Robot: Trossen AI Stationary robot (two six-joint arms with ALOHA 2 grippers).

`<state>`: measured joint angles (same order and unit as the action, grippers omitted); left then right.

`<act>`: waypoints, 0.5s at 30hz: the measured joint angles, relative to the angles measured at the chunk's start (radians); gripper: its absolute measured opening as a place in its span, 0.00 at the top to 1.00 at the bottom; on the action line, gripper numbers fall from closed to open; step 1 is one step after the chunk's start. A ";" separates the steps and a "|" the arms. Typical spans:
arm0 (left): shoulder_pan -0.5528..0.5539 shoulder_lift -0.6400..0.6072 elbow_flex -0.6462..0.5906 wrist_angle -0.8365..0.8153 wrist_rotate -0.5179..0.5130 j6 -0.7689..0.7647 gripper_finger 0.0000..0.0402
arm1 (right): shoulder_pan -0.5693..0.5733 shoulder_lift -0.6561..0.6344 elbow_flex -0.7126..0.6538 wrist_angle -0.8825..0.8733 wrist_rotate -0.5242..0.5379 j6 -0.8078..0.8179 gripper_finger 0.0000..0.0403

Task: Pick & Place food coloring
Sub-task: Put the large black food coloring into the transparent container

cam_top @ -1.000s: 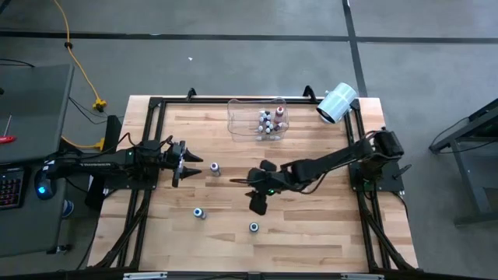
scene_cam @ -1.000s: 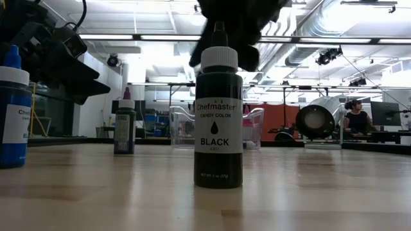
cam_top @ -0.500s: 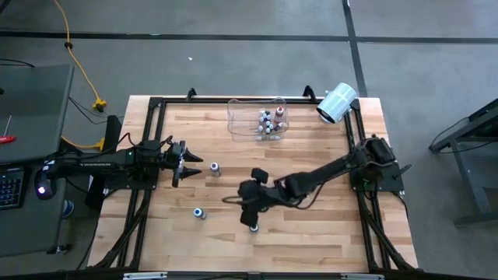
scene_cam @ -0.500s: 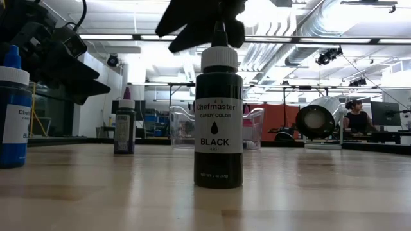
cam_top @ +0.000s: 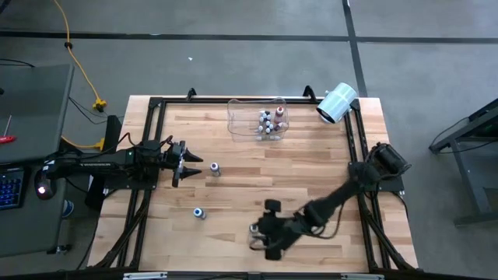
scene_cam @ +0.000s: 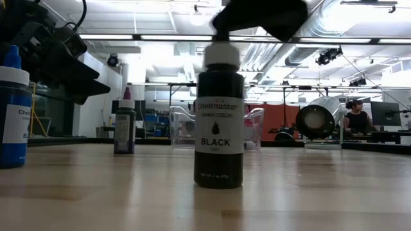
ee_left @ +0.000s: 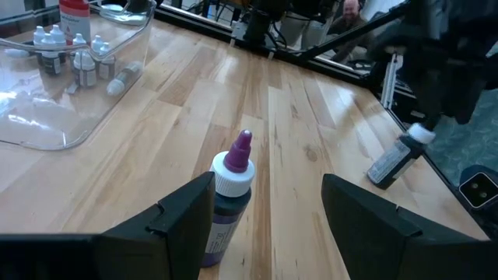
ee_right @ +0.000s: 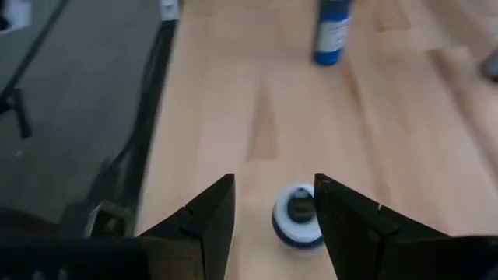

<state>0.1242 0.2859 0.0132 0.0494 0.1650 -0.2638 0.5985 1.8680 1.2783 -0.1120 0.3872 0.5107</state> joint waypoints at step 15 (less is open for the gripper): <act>0.000 0.000 0.000 0.000 0.000 0.000 0.42 | 0.123 -0.124 -0.289 0.168 0.221 0.076 0.59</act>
<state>0.1242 0.2859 0.0132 0.0491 0.1650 -0.2638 0.7217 1.7442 0.9891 0.0557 0.6081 0.5867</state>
